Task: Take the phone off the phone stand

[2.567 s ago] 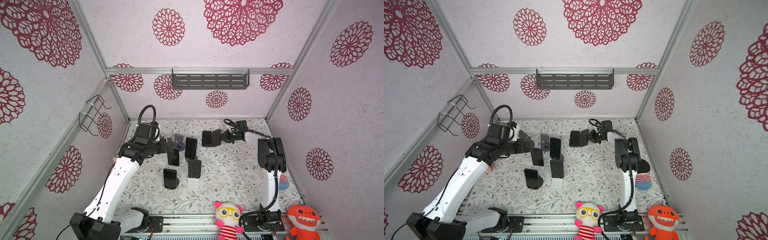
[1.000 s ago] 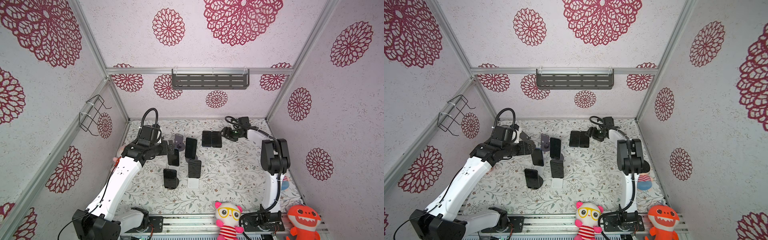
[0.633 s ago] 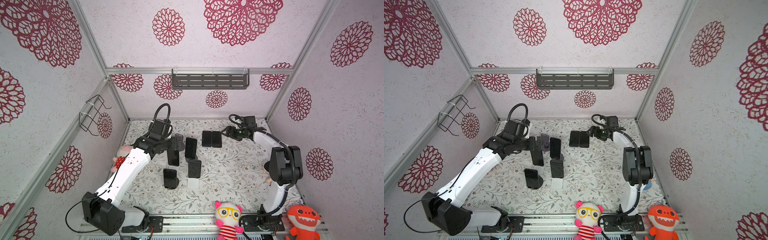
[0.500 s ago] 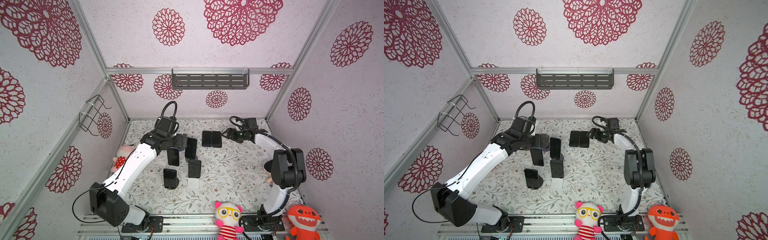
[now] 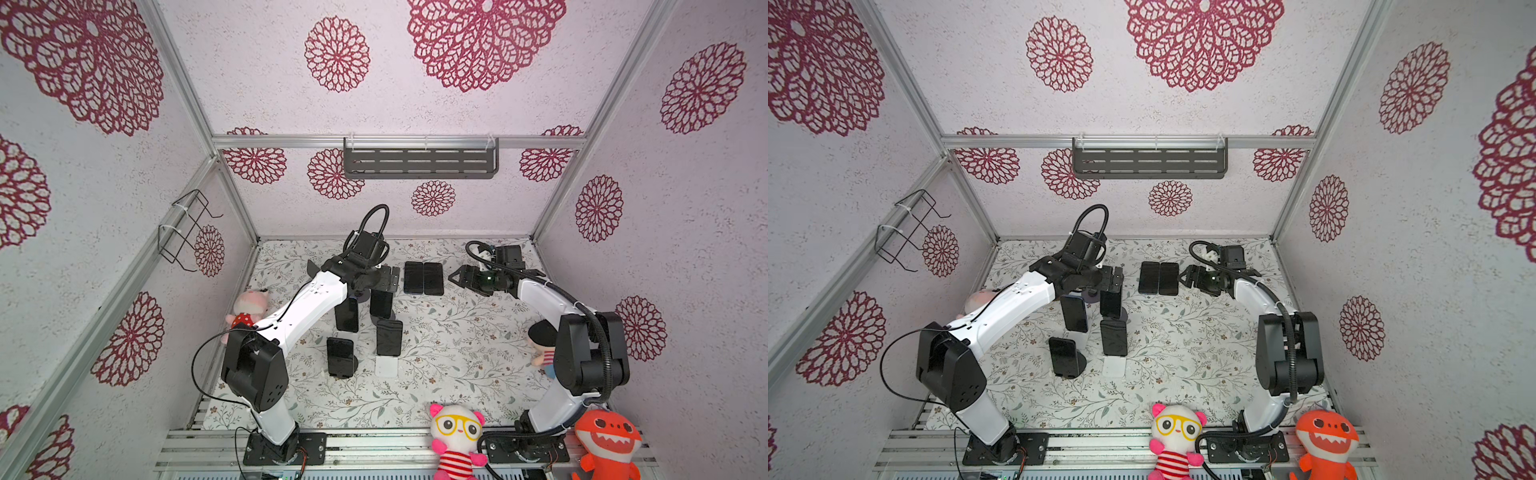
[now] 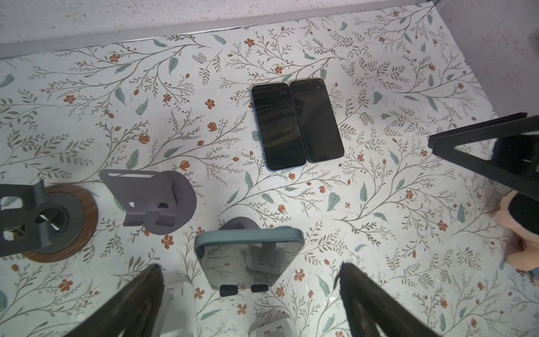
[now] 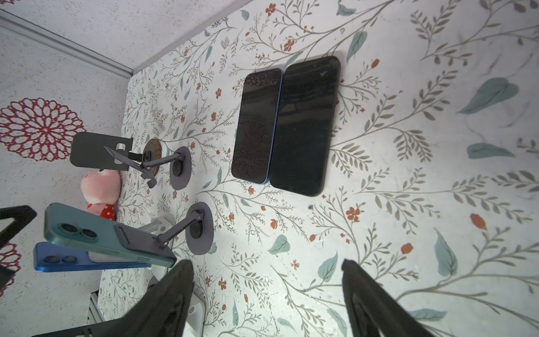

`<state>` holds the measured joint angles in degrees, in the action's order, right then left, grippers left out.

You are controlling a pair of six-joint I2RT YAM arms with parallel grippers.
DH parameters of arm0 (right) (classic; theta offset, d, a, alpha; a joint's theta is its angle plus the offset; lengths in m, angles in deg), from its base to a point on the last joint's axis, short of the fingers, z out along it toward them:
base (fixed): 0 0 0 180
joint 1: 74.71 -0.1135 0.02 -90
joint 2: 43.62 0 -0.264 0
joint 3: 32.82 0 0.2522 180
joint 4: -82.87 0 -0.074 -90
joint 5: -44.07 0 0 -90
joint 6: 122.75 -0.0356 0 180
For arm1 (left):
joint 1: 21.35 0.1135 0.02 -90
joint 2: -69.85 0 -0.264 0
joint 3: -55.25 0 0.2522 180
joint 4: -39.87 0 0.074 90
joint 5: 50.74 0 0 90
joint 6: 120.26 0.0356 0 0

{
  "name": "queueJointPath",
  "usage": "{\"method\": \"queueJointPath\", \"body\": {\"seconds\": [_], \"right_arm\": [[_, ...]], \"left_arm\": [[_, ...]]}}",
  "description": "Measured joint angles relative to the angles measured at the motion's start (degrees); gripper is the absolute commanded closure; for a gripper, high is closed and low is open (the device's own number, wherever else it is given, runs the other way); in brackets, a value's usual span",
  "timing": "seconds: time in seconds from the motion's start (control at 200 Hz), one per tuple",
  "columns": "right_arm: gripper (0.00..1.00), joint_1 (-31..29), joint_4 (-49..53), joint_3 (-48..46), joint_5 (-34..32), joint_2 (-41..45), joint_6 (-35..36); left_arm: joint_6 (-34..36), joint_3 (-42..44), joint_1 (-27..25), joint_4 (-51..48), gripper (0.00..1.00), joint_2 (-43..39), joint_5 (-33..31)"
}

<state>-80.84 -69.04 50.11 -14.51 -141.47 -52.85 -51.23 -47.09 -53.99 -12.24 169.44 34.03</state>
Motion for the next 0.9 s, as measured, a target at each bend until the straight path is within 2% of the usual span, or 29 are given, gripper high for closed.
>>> {"method": "queueJointPath", "body": {"seconds": [0.896], "right_arm": [[0.18, 0.6, -2.3, -0.7, 0.3, 0.0, 0.0]], "left_arm": [[1.0, 2.4, 0.0, 4.4, 0.01, 5.2, 1.2]]}}
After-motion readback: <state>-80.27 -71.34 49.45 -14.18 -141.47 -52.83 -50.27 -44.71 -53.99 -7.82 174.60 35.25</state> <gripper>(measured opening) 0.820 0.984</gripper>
